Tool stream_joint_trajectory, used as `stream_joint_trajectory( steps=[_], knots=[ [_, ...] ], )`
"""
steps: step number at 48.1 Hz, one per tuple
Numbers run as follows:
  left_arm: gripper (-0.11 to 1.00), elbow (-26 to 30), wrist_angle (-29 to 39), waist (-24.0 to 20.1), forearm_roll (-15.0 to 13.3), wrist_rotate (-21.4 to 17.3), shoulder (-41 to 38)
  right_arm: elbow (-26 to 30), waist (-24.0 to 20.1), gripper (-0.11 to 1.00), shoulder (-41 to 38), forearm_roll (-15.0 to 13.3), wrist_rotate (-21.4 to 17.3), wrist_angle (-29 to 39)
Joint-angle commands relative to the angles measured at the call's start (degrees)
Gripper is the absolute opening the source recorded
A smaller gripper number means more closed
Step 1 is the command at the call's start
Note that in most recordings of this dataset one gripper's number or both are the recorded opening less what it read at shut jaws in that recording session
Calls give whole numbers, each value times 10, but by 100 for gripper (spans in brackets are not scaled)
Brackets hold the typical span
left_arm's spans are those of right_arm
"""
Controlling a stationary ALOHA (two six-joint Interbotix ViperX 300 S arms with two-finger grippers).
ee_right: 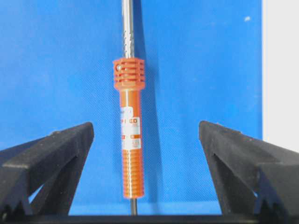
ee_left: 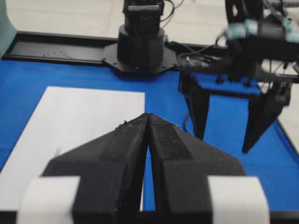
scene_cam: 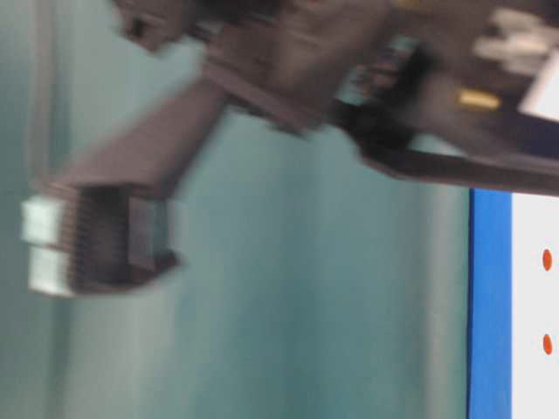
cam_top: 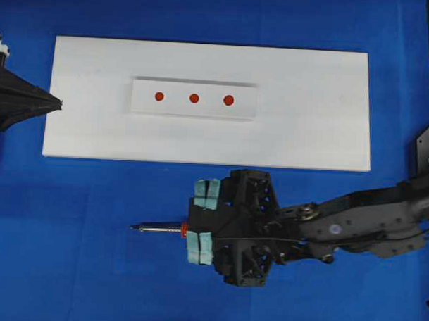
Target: Touch the tip of the soldering iron to the mark.
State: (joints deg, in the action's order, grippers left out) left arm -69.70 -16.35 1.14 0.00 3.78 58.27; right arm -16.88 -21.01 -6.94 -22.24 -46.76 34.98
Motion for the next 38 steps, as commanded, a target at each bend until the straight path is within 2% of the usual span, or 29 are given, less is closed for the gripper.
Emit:
stream_joint_trajectory(
  steps=[1, 9, 15, 29, 34, 38],
  knots=[
    [0, 7, -3, 1, 1, 0, -2, 4, -3, 90, 26, -2, 1, 6],
    [0, 7, -3, 1, 1, 0, -2, 2, 7, 90, 27, -15, 6, 10],
    [0, 7, -3, 1, 1, 0, -2, -2, 34, 90, 30, -23, 18, 11],
    [0, 7, -3, 1, 1, 1, -2, -4, 134, 90, 37, -20, 98, 6],
    [0, 7, -3, 1, 1, 1, -3, -4, 163, 90, 39, -18, 114, -4],
    [0, 7, -2, 1, 1, 4, -3, -4, 168, 90, 42, -18, 118, -8]
  ],
)
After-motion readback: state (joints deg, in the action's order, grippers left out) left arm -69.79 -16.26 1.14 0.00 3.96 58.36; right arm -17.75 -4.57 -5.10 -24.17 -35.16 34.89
